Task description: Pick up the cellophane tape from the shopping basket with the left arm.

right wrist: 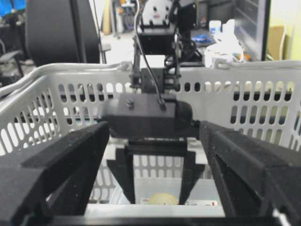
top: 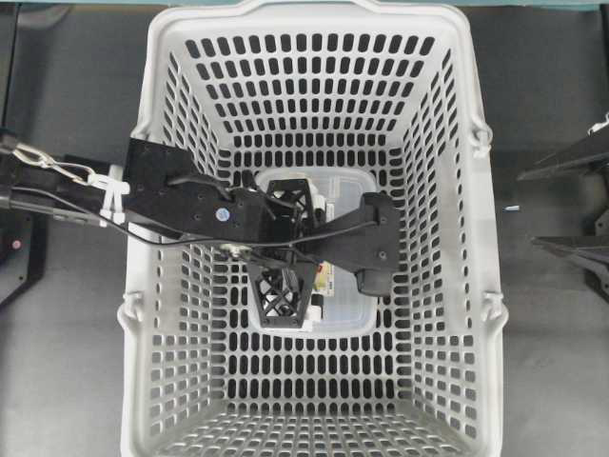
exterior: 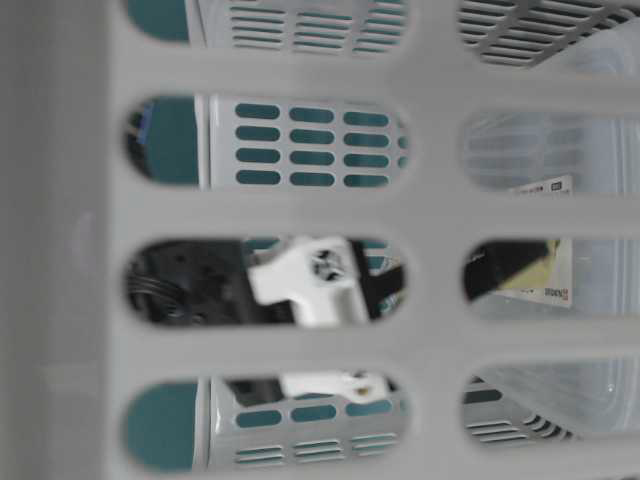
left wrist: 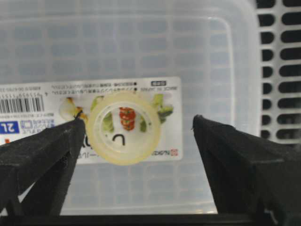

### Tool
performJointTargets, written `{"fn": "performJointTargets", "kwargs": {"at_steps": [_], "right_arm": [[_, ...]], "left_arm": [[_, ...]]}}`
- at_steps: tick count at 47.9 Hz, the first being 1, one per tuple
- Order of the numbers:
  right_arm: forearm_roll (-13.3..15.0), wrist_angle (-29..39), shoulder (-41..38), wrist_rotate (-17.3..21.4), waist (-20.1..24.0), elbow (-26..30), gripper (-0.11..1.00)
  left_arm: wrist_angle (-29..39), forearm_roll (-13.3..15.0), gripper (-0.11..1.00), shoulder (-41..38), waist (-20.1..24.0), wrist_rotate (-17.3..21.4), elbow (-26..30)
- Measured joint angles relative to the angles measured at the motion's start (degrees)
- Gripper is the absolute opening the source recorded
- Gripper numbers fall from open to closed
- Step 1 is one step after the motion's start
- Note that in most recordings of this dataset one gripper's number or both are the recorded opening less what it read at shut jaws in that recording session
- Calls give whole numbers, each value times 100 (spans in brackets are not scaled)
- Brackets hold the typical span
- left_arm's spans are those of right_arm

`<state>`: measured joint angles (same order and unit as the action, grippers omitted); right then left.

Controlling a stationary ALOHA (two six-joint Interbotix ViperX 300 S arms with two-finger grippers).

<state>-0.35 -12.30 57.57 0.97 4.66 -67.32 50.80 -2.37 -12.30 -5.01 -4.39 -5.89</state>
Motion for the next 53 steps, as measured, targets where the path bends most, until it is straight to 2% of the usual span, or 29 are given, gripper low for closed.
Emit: {"fn": "performJointTargets", "kwargs": {"at_steps": [17,21,27,34,42,53], "right_arm": [[0,0,0,0,9,-9,75],[0,-9,0,0,44,-9,75],[0,0,0,0,70,0,75],[0,-9,9,0,88,-9,75],[0,-9,0,0,105,-9,75],[0,-9,0,0,105,-9,75]], "left_arm": [[-316,9,87,-62,70,9,-158],[-325,0,79,-62,70,18,-158],[-316,0,50,-62,70,62,-167],[-246,0,50,-62,70,88,-70],[229,0,50,70,62,79,325],[1679,0,50,316,-26,79,1433]]}}
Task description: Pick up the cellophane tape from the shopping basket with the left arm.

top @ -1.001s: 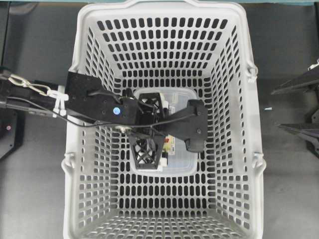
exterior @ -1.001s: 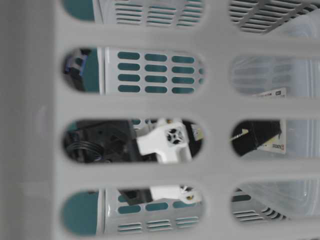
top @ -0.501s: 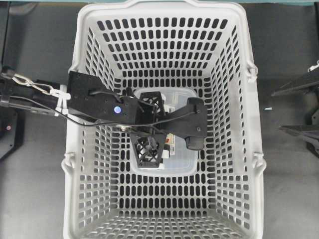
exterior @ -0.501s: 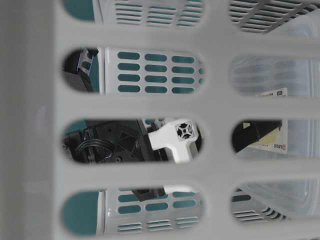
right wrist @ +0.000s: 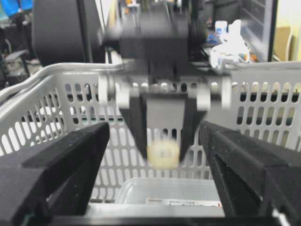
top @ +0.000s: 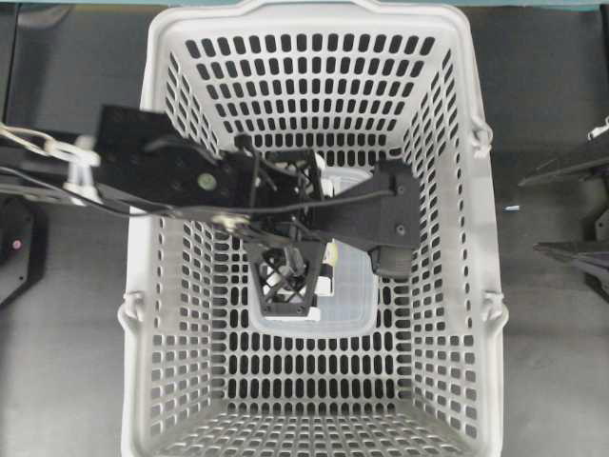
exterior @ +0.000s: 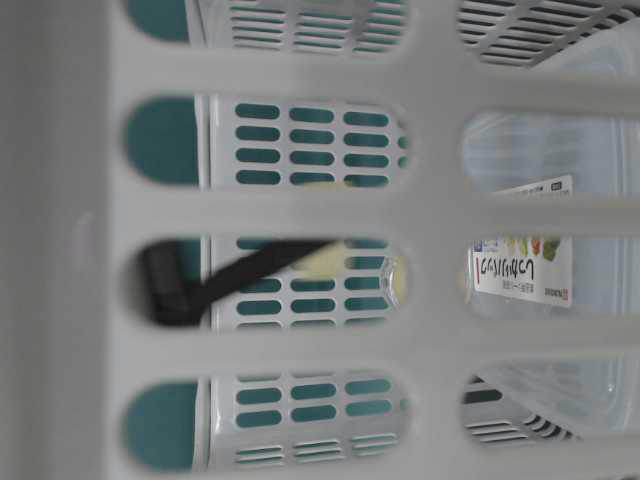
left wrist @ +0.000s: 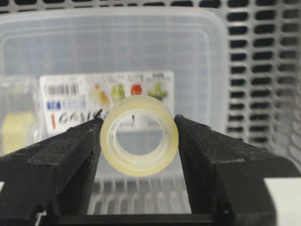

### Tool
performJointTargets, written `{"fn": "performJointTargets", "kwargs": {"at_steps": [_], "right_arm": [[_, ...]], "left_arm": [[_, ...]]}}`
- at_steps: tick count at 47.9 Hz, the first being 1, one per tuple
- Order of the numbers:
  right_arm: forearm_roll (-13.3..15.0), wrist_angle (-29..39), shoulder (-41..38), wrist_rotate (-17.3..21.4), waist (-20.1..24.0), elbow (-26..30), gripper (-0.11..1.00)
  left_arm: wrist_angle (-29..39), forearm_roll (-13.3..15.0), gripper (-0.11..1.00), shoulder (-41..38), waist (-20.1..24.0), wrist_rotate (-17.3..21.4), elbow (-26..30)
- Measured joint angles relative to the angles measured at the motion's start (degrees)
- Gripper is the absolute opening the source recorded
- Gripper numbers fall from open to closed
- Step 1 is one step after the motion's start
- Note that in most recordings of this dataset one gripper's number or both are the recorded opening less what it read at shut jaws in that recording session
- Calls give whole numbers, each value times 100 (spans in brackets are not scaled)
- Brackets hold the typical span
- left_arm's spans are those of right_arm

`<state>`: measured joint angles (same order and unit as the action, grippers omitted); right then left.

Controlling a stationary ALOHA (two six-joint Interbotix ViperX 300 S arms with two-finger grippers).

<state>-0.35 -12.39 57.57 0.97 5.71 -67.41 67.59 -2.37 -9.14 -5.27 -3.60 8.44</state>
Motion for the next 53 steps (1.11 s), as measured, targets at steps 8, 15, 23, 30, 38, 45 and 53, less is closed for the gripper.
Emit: {"fn": "performJointTargets", "kwargs": {"at_steps": [8,15,23,30,38,45,53], "right_arm": [[0,0,0,0,0,0,75],[9,-9,0,0,9,0,75],[0,-9,9,0,9,0,75],[0,-9,0,0,18,9,75],[0,-9,0,0,35,0,75],[9,-9,0,0,53,9,75],[0,-9,9,0,79,0,75]], "left_arm": [[650,0,50,88,-88,-9,545],[712,0,50,97,-88,-18,615],[721,0,50,97,-88,-44,615],[729,0,50,97,-88,-62,615],[738,0,50,97,-88,-53,615],[729,0,50,97,-97,-62,615],[738,0,50,105,-88,-62,615]]}}
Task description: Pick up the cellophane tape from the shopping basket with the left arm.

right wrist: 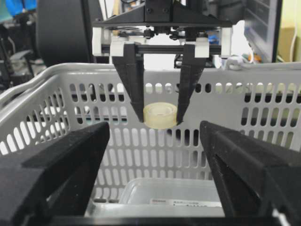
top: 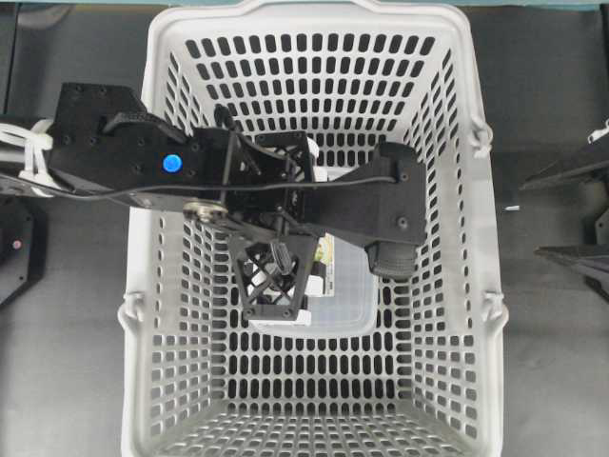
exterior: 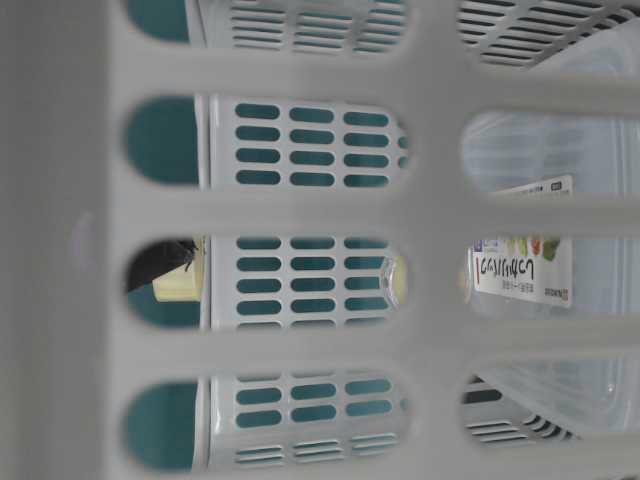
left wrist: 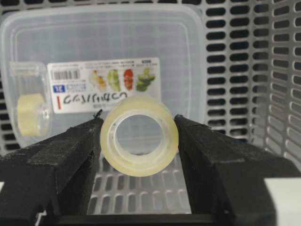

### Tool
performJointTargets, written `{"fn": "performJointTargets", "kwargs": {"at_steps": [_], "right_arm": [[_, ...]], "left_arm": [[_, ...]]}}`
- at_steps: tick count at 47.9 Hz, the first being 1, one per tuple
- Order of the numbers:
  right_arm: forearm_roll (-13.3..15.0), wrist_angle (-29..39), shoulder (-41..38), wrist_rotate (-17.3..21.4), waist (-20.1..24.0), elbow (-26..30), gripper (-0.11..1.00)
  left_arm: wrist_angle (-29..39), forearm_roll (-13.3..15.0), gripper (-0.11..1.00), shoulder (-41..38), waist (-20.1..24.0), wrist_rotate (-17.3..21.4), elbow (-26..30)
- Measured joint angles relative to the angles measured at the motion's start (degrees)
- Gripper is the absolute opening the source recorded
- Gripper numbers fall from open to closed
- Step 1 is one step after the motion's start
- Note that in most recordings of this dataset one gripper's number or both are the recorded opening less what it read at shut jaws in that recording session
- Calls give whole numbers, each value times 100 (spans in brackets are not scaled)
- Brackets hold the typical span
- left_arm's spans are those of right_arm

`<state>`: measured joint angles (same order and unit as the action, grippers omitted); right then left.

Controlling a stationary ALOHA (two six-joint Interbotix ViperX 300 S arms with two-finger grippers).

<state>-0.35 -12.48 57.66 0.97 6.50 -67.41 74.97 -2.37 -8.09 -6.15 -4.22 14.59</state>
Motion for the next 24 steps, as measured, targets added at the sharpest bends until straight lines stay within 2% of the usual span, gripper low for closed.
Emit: {"fn": "performJointTargets", "kwargs": {"at_steps": [24], "right_arm": [[0,9,0,0,35,0,75]], "left_arm": [[18,0,50,-9,0,9,0]]}}
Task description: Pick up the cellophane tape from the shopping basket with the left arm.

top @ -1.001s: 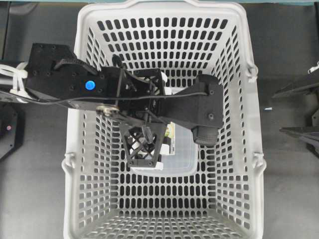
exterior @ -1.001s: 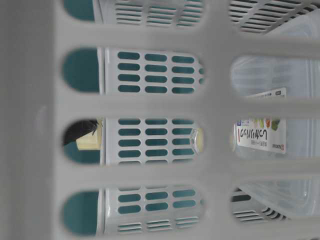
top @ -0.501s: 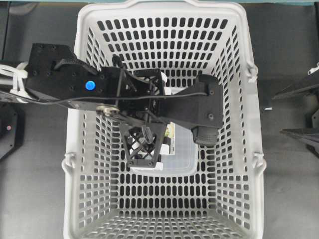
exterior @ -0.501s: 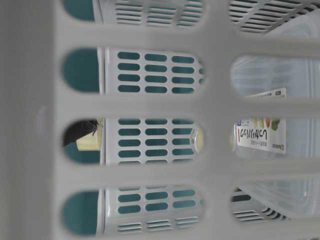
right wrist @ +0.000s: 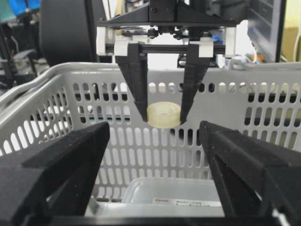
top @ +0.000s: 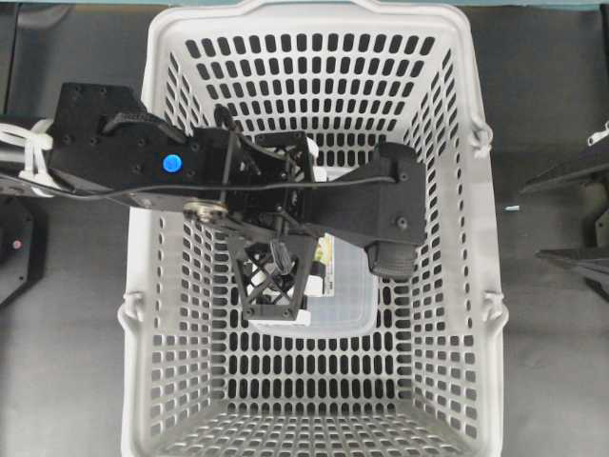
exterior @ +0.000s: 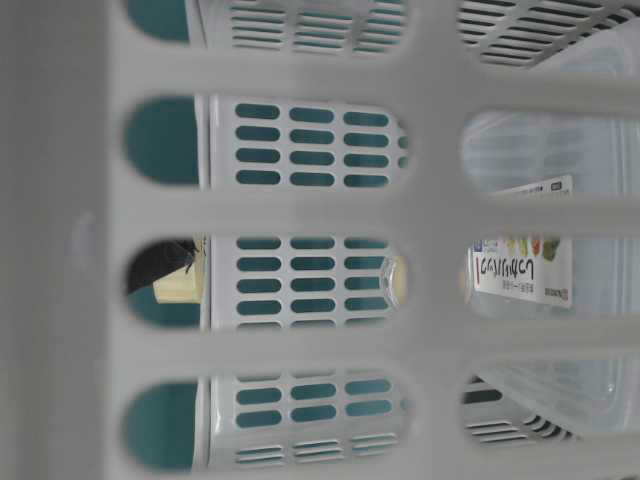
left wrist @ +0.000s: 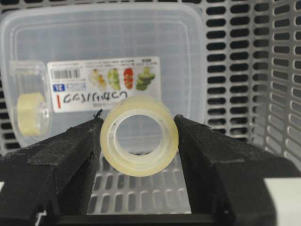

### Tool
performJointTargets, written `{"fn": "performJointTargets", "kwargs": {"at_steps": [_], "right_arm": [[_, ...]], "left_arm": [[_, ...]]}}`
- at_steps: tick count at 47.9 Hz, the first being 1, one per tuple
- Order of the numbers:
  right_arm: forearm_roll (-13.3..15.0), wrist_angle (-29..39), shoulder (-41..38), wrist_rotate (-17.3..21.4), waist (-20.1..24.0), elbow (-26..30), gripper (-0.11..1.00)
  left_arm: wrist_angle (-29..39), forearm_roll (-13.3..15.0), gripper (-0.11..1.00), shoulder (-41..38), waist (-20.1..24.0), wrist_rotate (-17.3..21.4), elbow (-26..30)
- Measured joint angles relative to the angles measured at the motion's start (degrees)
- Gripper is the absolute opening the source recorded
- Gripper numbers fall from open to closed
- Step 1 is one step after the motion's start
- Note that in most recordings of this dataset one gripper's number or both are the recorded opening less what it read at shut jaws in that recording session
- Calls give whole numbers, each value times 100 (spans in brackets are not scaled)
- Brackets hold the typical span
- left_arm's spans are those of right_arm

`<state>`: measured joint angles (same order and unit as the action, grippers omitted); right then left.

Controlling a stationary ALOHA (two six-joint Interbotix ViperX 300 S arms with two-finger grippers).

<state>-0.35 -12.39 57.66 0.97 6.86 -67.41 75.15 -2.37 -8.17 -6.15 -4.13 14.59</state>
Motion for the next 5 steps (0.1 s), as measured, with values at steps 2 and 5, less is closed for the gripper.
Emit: {"fn": "performJointTargets", "kwargs": {"at_steps": [2,5], "right_arm": [[9,0,0,0,0,9,75],[0,9,0,0,0,0,75]], "left_arm": [[9,0,50,0,0,0,0],[9,0,50,0,0,0,0]]}}
